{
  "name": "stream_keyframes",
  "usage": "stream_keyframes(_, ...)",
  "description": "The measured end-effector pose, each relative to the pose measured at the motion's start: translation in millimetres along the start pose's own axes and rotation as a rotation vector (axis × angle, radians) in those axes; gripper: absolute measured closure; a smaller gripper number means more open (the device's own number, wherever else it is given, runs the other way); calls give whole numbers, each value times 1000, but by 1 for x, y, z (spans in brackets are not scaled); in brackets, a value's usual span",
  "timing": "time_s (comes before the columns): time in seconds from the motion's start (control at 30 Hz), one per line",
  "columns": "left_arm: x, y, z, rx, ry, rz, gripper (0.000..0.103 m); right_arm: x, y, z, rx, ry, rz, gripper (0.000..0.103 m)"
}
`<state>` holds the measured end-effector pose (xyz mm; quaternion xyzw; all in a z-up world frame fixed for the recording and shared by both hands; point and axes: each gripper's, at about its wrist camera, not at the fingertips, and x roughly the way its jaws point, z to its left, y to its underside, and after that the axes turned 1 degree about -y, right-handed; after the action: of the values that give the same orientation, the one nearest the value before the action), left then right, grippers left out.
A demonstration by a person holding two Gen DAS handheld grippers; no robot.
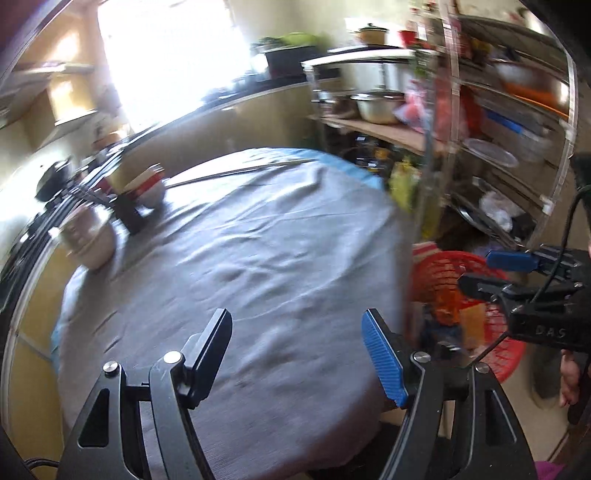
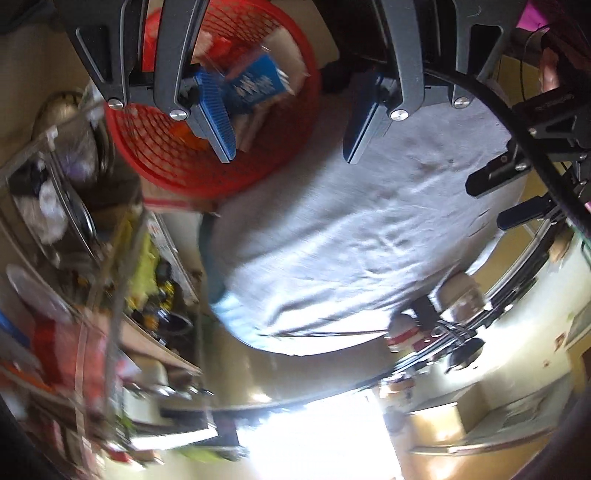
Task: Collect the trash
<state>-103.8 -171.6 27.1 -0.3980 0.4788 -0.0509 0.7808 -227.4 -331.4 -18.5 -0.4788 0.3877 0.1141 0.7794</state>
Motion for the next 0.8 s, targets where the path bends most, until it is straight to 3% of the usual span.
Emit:
stream_keyframes(0.27,-10,31,85,-174,-146,40,30,24,-32,73,-83,-77,-33,38)
stream_keyframes(0.47,-14,53,130,-254,-276,61,30,41,-50,125,-106,-135,-64,38)
stream_keyframes(0.8,-27,62,186,-368,-418,45,30,40,-67,184,-134,-195,-150,35)
